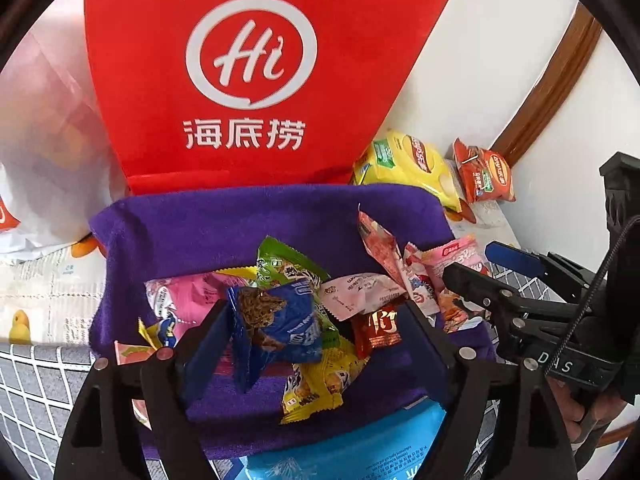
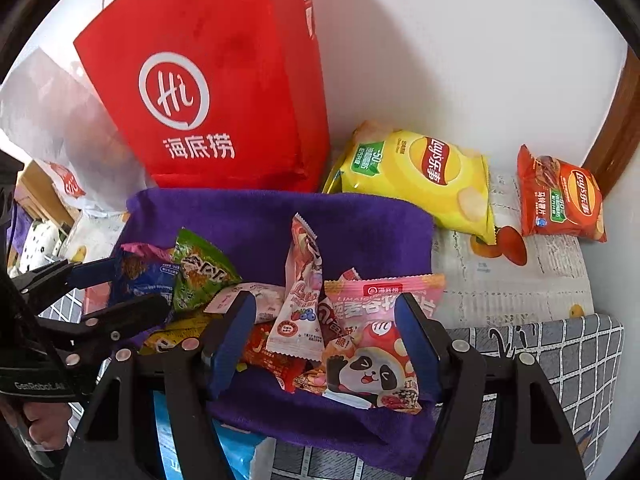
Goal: Organize snacks
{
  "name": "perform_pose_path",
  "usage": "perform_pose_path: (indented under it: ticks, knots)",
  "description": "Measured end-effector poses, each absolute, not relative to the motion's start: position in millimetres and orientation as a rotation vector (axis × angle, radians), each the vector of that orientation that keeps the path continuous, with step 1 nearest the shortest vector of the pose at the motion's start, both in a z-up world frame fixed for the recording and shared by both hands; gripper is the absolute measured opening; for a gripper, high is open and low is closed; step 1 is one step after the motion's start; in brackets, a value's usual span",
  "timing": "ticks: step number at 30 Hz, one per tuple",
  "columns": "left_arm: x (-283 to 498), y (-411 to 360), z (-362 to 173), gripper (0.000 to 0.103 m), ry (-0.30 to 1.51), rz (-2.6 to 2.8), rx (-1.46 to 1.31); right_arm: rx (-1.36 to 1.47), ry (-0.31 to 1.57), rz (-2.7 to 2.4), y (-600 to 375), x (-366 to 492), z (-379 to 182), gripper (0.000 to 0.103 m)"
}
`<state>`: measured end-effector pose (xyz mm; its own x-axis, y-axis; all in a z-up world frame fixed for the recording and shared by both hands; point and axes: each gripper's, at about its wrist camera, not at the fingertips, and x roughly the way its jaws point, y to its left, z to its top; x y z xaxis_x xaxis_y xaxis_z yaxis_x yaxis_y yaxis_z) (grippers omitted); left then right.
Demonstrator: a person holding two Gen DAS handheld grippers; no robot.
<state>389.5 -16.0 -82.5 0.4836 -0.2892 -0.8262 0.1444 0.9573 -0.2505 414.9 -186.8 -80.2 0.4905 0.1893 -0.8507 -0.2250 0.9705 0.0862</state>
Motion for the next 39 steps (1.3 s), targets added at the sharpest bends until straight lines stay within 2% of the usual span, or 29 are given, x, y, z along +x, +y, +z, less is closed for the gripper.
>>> perform_pose_path:
  ticks: [15,23,39]
  knots:
    - [374,-8,-54,0.088,1.013,-0.237,-0.118,-0.048,0.966,0.217,-172,387,-47,0.072]
    - [354,-8,-23,0.09,0.966,-0.237,-0.076,-0.034,0.967,0.196,-177,345,-28,0.072]
    - [221,5,10,0.091,0.869,-0.15,-0.036,0.032,0.851,0.162,-186,210,28,0.072]
